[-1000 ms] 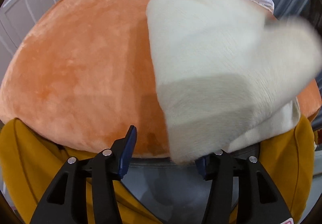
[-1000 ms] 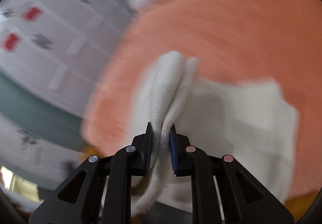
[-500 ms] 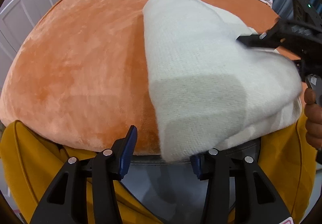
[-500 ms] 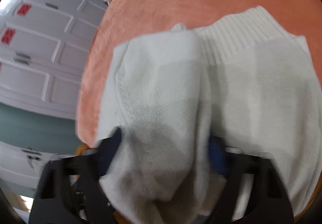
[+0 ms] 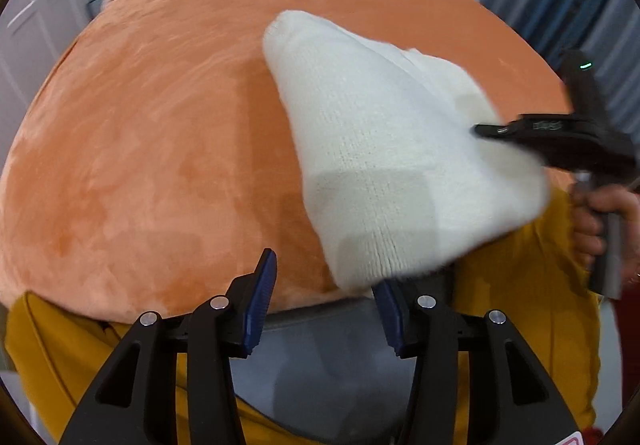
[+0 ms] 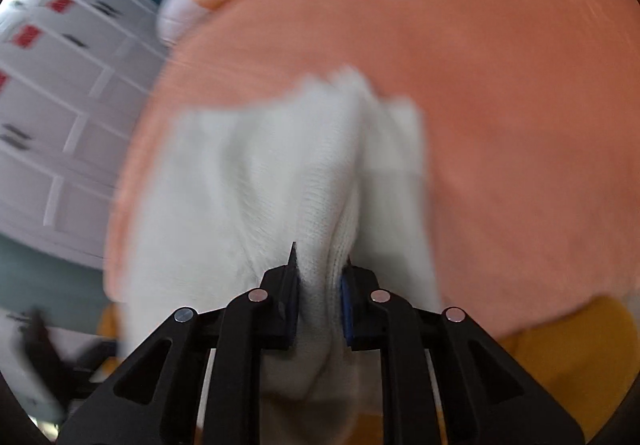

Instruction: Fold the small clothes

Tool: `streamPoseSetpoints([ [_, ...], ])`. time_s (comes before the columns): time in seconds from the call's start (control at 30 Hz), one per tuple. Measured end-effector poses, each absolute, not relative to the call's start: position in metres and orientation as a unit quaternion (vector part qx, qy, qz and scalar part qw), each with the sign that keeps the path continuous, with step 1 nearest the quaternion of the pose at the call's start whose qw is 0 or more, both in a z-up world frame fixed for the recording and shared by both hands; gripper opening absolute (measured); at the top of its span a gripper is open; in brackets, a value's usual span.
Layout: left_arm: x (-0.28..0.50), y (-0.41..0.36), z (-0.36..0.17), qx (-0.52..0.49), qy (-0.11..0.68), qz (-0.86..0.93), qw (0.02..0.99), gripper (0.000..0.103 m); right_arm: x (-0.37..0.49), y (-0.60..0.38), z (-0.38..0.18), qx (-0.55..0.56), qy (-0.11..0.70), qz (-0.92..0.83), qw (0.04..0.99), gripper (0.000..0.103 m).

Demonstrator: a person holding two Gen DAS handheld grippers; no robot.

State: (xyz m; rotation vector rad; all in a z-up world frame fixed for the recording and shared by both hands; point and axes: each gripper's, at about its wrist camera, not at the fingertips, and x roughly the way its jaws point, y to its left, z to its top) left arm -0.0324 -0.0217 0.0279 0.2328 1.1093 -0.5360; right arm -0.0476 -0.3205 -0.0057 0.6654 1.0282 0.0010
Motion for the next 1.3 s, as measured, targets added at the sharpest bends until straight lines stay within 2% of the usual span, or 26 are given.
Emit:
streamPoseSetpoints([
  [0.23,-0.036,-0.013,0.050,0.073,0.530,-0.241,0.810,0.046,-0.043,-0.302,0.012,0.268,0.479,-0.004,0.836,0.016],
  [0.5,-0.037,-0.047,0.090,0.068,0.477,-0.251,0.840,0.044,-0.041,-0.311,0.077,0.268,0.402,0.062,0.873,0.016],
  [0.57,-0.033,-0.059,0.091,0.074,0.472,-0.251,0.842,0.044,-0.034,-0.318,0.064,0.247,0.421,0.034,0.872,0.016],
  [0.67,-0.024,-0.074,0.087,0.093,0.466,-0.238,0.847,0.045,-0.021,-0.325,0.010,0.216,0.494,-0.034,0.842,0.017],
  [0.8,-0.011,-0.087,0.071,0.110,0.482,-0.224,0.840,0.045,-0.040,-0.344,0.018,0.309,0.469,-0.009,0.827,0.021],
  [0.87,-0.007,-0.088,0.064,0.112,0.490,-0.223,0.835,0.044,-0.051,-0.344,0.034,0.299,0.464,-0.011,0.834,0.025],
  [0.93,-0.004,-0.092,0.057,0.112,0.498,-0.222,0.831,0.045,-0.067,-0.341,0.046,0.309,0.454,0.011,0.836,0.049],
  [1.0,-0.004,-0.094,0.052,0.111,0.503,-0.222,0.828,0.045,-0.080,-0.332,0.051,0.313,0.450,0.033,0.836,0.053],
  [1.13,-0.008,-0.102,0.047,0.130,0.494,-0.209,0.834,0.045,-0.094,-0.318,0.035,0.291,0.470,0.043,0.833,0.054],
  [1.17,-0.008,-0.104,0.046,0.132,0.495,-0.208,0.833,0.045,-0.094,-0.313,0.029,0.275,0.476,0.036,0.834,0.053],
  [1.2,-0.008,-0.105,0.044,0.134,0.496,-0.206,0.833,0.045,-0.093,-0.309,0.023,0.257,0.486,0.027,0.835,0.041],
  [1.23,-0.009,-0.104,0.044,0.135,0.496,-0.204,0.833,0.045,-0.092,-0.306,0.020,0.242,0.493,0.021,0.835,0.017],
  [1.3,-0.009,-0.102,0.047,0.133,0.498,-0.206,0.832,0.045,-0.102,-0.306,0.036,0.251,0.468,0.041,0.846,0.011],
])
